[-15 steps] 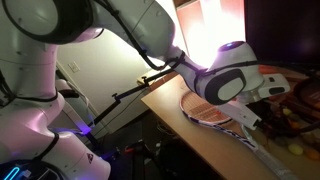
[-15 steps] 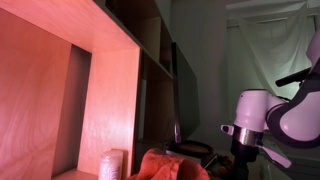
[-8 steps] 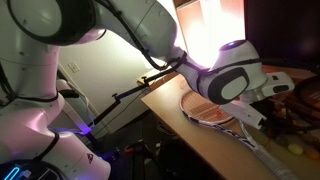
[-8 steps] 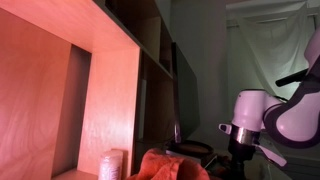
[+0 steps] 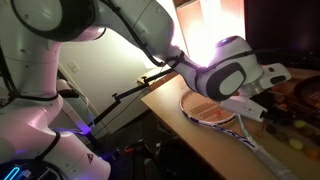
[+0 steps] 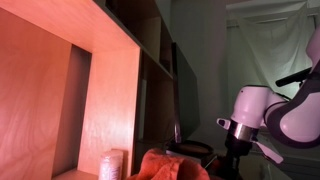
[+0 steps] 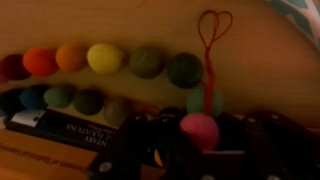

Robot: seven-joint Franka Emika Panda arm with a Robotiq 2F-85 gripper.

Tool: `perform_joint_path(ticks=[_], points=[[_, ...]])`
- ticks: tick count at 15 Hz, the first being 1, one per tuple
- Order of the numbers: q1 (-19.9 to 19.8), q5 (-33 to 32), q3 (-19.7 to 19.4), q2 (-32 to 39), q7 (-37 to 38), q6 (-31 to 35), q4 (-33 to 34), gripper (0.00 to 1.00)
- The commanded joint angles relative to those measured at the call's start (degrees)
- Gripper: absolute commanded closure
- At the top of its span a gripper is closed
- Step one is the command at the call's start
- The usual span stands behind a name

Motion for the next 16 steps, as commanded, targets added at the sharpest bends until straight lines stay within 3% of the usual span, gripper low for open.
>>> perform_joint_path(ticks=[1,6,10,16], points=[[2.8,-1.6,-2.8,-4.8,1.3,5.0,-5.5,0.93],[6.0,-2.1,-5.6,-9.8,1.0,10.9,-11.1,0.93],[11.1,-2.4,-10.4,-13.8,0.7,15.7,-16.1,0.94],[26.7,-1.3,-24.0,-16.6,0.8,18.0,-21.1,0.94]])
